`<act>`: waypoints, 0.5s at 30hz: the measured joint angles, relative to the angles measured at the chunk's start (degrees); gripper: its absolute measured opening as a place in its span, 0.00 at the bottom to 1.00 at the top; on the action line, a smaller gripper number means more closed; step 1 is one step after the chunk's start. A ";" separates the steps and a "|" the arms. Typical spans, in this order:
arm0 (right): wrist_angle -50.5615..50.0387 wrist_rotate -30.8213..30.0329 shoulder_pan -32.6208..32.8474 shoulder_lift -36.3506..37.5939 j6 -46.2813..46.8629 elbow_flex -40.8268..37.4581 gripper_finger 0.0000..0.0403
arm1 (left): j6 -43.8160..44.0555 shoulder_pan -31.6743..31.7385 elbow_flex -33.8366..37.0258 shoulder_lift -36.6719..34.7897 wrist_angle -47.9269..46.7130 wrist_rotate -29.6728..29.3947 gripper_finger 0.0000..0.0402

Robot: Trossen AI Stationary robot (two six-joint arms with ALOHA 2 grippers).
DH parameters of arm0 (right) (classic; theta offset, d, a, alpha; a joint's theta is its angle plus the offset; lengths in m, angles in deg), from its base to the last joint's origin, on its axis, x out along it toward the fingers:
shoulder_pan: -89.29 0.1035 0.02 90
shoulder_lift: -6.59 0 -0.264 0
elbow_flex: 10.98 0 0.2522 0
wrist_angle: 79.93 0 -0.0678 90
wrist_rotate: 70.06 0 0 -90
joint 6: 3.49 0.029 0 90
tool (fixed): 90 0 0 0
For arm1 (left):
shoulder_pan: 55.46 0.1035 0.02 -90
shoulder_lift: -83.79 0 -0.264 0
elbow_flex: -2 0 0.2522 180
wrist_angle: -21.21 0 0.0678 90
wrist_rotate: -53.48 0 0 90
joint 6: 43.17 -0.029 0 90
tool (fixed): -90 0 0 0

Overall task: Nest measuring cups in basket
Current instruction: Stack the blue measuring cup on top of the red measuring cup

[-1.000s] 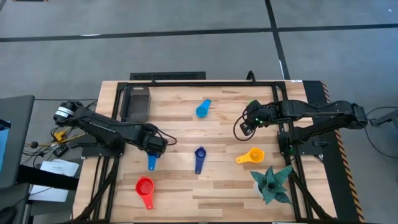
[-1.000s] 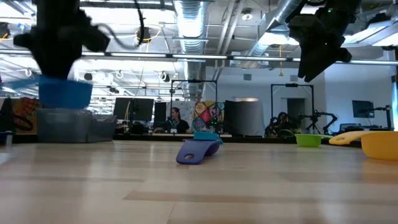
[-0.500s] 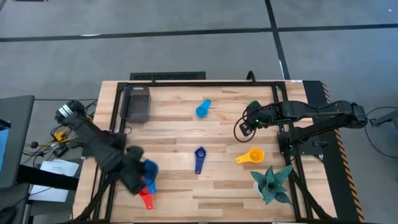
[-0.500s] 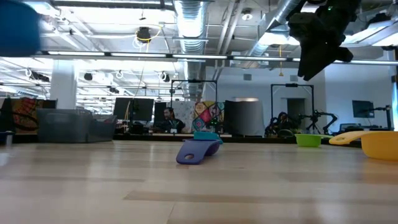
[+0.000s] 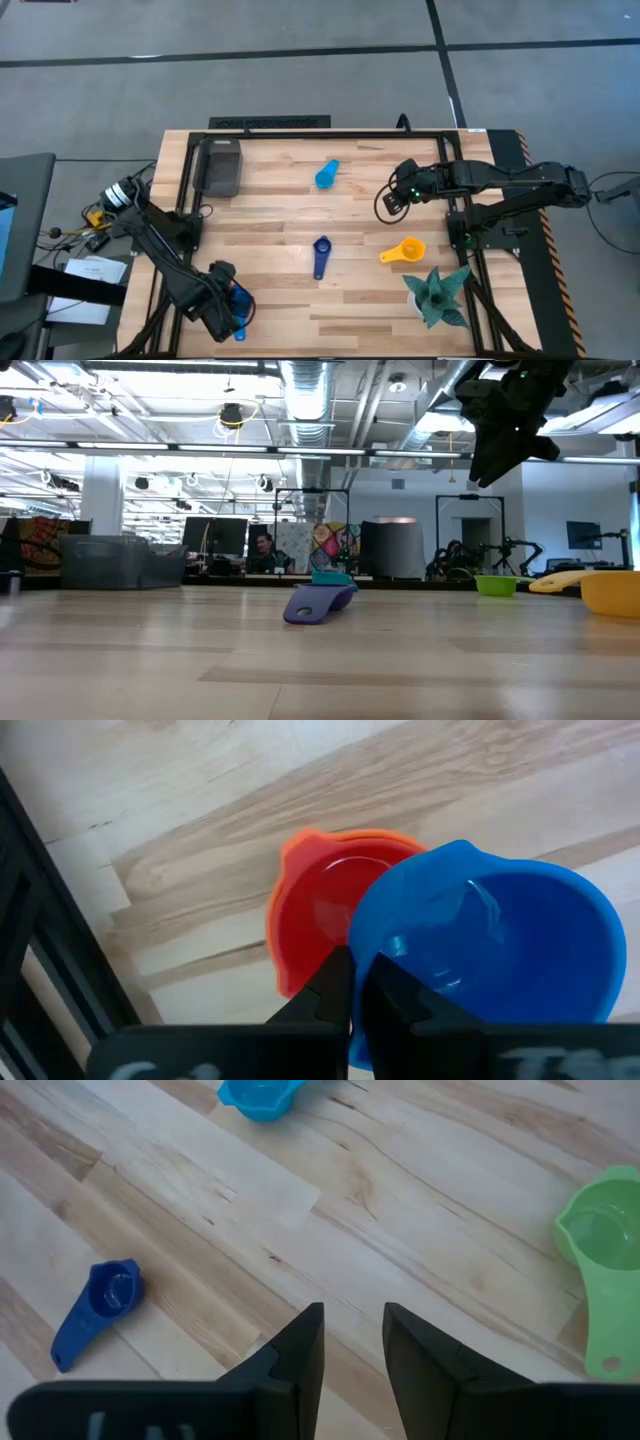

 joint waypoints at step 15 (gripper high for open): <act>0.03 0.20 0.01 0.00 -0.38 0.00 0.32 | 1.03 -3.63 -0.01 -0.37 -4.72 4.51 0.00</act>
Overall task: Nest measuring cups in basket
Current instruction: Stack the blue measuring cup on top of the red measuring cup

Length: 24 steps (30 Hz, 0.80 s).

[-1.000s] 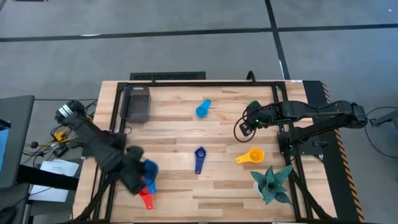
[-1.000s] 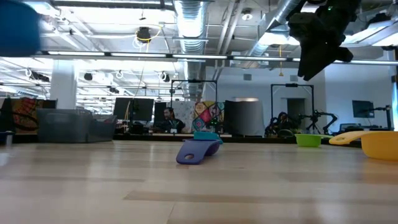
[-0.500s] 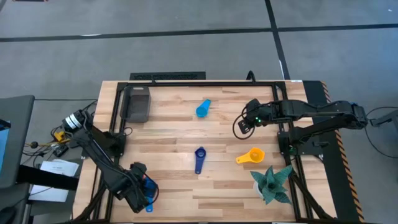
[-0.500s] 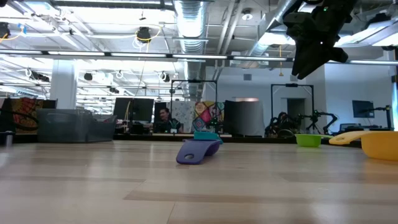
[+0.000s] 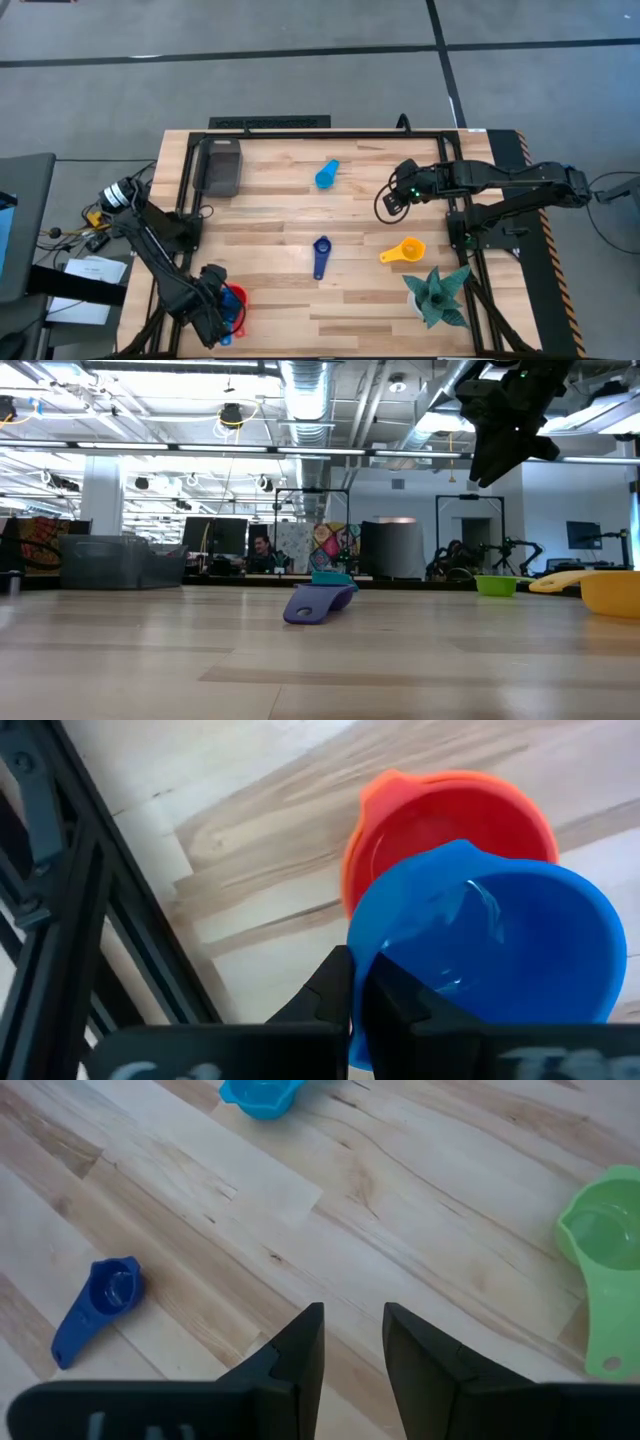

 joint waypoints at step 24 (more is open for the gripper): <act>0.72 -0.07 0.95 -0.02 1.21 0.00 0.32 | 2.32 -1.11 0.00 -3.44 -3.21 2.05 0.00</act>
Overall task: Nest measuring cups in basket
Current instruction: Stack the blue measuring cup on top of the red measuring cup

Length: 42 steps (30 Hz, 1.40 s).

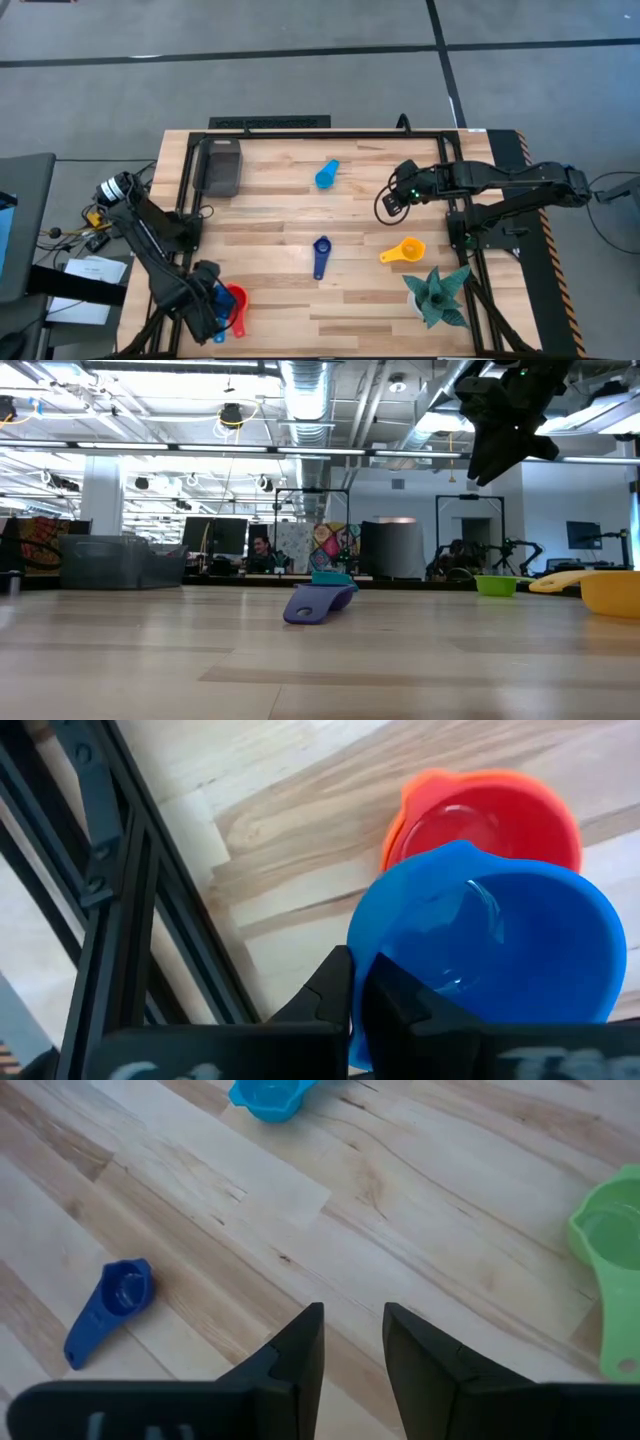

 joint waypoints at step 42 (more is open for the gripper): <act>2.51 -1.58 -3.79 0.00 -1.88 0.00 0.37 | 0.48 3.96 3.15 0.13 9.48 -3.03 0.46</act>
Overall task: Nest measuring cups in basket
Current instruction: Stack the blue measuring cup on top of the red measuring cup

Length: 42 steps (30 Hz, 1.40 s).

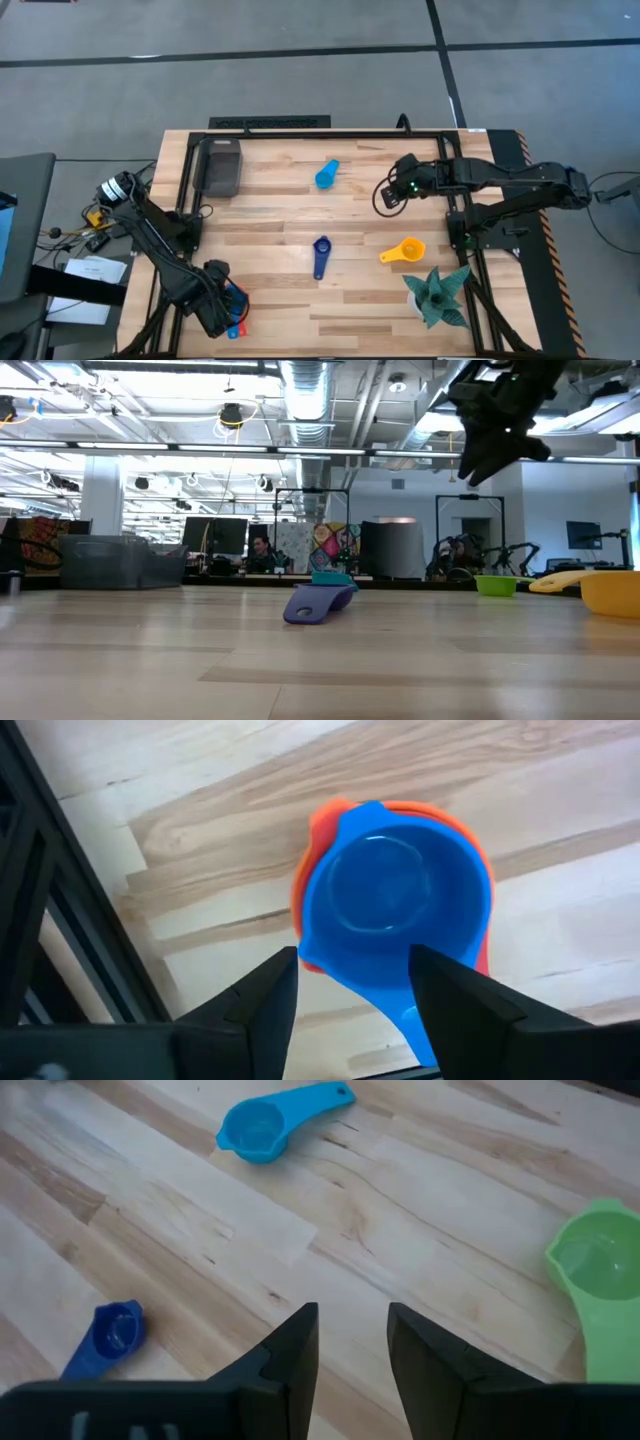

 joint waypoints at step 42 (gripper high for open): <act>-5.25 1.16 -2.09 10.94 -1.49 0.02 0.42 | -22.07 18.00 -0.04 -12.17 -7.68 -18.43 0.46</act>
